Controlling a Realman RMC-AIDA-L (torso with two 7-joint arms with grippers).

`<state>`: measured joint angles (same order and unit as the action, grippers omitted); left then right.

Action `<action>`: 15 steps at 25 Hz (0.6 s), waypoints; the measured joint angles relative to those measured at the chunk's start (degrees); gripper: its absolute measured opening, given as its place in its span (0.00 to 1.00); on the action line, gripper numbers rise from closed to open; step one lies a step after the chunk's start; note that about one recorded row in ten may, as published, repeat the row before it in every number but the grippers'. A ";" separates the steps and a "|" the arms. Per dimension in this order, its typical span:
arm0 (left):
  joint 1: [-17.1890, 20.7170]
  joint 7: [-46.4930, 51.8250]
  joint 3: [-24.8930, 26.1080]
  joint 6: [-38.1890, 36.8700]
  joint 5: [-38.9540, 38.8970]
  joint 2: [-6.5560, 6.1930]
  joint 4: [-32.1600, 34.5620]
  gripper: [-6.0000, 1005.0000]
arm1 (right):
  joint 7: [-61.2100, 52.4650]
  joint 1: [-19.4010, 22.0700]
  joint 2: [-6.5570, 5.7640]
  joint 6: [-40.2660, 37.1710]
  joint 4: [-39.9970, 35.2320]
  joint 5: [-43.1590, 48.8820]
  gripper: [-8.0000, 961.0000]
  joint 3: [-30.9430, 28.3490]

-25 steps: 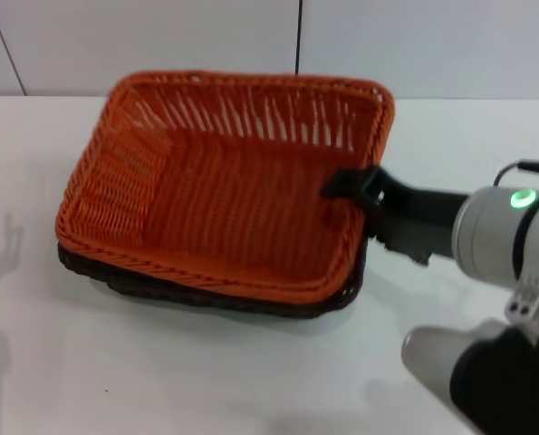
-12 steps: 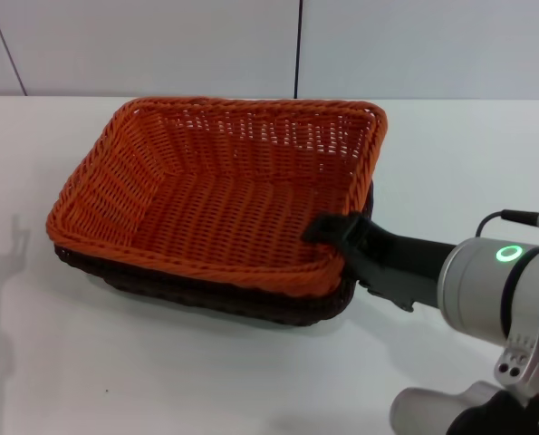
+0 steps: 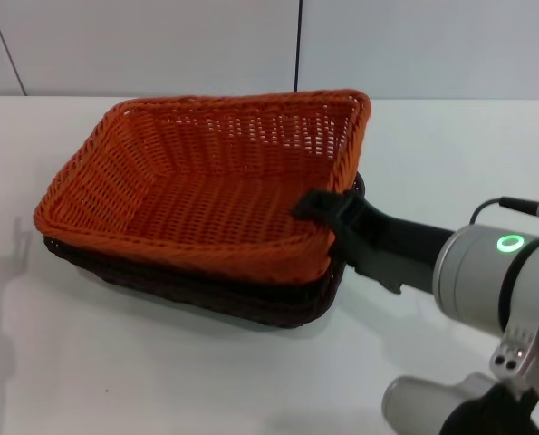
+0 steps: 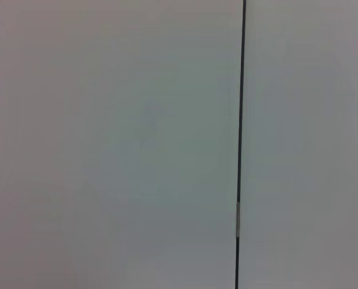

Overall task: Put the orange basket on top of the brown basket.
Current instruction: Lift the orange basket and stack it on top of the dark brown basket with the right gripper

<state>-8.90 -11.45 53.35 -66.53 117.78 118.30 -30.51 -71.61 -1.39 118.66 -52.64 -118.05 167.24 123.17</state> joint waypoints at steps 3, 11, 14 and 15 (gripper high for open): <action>-0.08 0.06 0.00 0.04 0.00 -0.04 0.21 0.80 | -0.53 0.99 -0.06 -0.11 0.00 -0.01 0.65 1.70; -0.61 0.01 -0.15 0.14 0.00 -0.09 0.57 0.80 | -0.65 4.09 0.42 2.77 -0.21 0.15 0.65 3.71; -0.52 0.02 -0.17 0.22 0.00 -0.10 0.63 0.80 | -0.85 5.09 0.51 5.33 0.01 0.14 0.65 3.68; -0.52 0.02 -0.17 0.22 0.00 -0.10 0.63 0.80 | -0.85 5.09 0.51 5.33 0.01 0.14 0.65 3.68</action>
<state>-9.42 -11.43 53.17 -66.31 117.77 118.21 -29.89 -72.47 3.70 119.17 -47.31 -118.03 167.38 126.85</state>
